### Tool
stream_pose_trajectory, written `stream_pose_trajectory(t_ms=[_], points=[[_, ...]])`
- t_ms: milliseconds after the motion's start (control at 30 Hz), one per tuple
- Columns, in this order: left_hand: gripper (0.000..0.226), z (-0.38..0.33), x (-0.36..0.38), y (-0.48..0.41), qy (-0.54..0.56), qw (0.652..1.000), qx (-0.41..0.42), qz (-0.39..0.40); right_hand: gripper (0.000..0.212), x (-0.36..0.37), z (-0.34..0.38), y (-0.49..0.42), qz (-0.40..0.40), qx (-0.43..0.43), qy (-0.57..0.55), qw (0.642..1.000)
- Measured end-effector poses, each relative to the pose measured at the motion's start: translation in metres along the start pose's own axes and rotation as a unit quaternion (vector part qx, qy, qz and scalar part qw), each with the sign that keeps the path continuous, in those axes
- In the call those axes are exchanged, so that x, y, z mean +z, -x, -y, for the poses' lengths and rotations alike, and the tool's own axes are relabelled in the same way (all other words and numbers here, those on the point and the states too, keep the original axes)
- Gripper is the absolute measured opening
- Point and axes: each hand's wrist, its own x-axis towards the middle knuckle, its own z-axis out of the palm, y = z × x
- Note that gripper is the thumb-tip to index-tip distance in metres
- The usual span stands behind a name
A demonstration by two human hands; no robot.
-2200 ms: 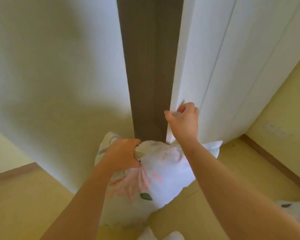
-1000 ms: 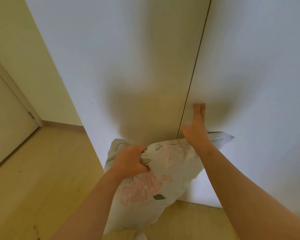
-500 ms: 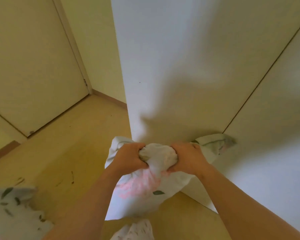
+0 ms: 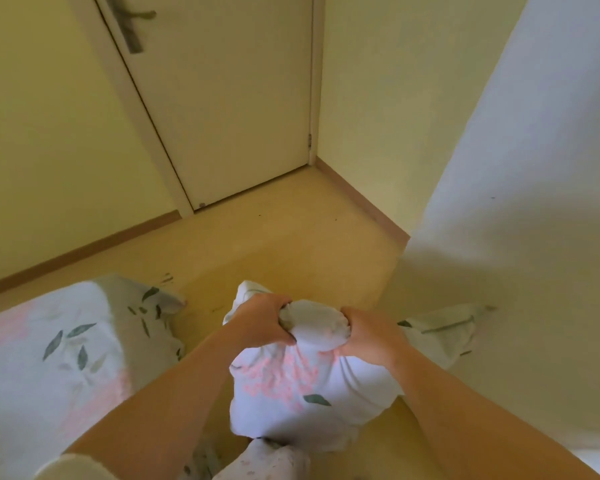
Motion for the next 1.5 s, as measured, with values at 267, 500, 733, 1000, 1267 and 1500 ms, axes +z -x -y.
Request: stream_pose_trajectory(t_ms=[267,500,733,1000,1267,1500], points=[[0.051,0.1,-0.111,-0.052,-0.014,0.998,-0.057,-0.026,0.047,-0.025,0.115,-0.142,0.05,-0.051,0.069,0.995],[0.035,0.17,-0.203,-0.097,0.006,0.985,-0.125,-0.122,0.037,-0.045,0.204,-0.257,0.05,-0.104,0.082,0.99],[0.033,0.234,-0.282,-0.15,0.029,0.965,-0.186,-0.181,0.034,-0.067,0.285,-0.382,0.074,-0.163,0.137,0.974],[0.037,0.321,-0.402,-0.222,0.071,0.921,-0.29,-0.248,0.037,-0.094,0.412,-0.554,0.151,-0.233,0.169,0.946],[0.034,0.421,-0.473,-0.208,0.134,0.835,-0.411,-0.342,0.04,-0.058,0.566,-0.651,0.178,-0.379,0.249,0.873],[0.03,0.52,-0.522,-0.17,0.167,0.778,-0.465,-0.388,0.043,0.008,0.698,-0.693,0.239,-0.428,0.286,0.823]])
